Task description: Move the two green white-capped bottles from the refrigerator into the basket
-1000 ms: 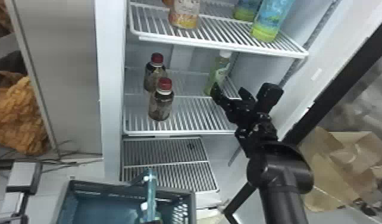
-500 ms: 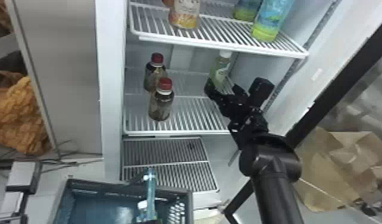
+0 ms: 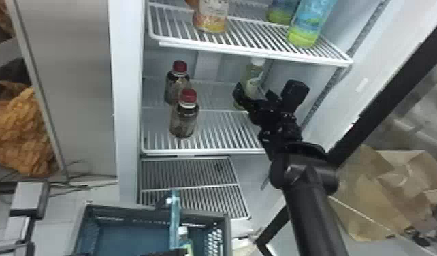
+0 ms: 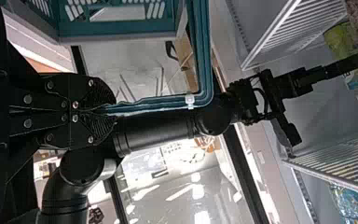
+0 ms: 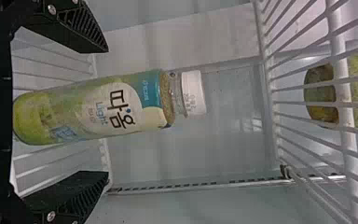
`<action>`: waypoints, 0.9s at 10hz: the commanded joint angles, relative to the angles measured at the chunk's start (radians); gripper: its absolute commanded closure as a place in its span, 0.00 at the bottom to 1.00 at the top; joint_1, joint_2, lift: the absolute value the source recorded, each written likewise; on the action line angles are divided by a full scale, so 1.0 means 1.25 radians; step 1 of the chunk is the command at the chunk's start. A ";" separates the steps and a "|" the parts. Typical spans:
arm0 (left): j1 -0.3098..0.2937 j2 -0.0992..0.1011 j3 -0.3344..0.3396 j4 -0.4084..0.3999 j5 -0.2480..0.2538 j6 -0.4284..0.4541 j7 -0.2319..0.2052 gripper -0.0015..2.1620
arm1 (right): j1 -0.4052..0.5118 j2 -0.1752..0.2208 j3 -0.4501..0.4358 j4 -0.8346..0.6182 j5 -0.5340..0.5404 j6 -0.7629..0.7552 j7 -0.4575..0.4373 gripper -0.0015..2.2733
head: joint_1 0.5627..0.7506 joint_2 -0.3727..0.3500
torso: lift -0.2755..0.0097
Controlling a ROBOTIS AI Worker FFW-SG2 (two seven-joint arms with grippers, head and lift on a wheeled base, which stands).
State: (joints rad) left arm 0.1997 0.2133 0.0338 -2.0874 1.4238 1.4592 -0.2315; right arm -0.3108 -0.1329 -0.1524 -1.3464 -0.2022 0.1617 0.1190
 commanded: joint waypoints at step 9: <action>-0.020 -0.004 -0.011 0.010 0.000 -0.007 0.002 0.54 | -0.144 -0.016 0.052 0.210 0.023 -0.035 -0.030 0.05 | 0.70 0.03 | 0.04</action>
State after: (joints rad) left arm 0.1741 0.2086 0.0199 -2.0757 1.4238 1.4510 -0.2286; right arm -0.4869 -0.1542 -0.0930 -1.0882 -0.1765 0.1181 0.0831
